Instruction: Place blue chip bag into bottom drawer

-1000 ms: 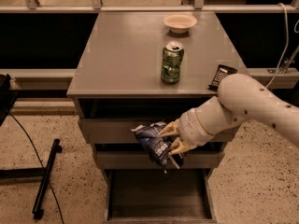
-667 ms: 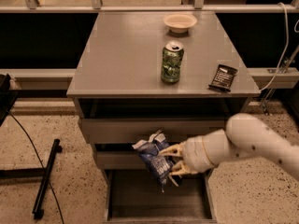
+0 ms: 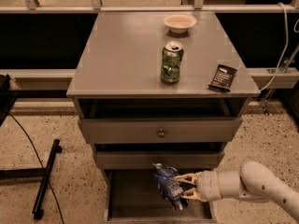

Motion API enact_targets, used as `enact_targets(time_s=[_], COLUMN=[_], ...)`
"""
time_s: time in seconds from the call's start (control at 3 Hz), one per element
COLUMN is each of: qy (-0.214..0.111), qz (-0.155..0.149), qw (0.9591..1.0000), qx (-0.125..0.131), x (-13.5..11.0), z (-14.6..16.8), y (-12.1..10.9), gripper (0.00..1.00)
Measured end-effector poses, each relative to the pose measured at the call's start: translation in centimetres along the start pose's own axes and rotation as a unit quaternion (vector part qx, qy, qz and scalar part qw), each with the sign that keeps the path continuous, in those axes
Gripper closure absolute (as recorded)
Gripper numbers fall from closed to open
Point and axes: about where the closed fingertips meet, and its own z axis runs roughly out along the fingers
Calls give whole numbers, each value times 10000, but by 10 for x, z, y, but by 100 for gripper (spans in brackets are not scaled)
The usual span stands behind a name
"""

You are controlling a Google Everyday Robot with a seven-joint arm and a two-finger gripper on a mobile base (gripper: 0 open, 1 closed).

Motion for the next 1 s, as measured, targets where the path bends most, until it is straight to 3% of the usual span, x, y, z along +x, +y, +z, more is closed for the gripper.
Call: enact_targets(time_s=[0.67,1.0], qy=[-401,-374], qz=[861,1374], qw=[9953,9897], qx=[177,121], x=[112,157], z=[38,65], y=[18,24], gripper=[100,85])
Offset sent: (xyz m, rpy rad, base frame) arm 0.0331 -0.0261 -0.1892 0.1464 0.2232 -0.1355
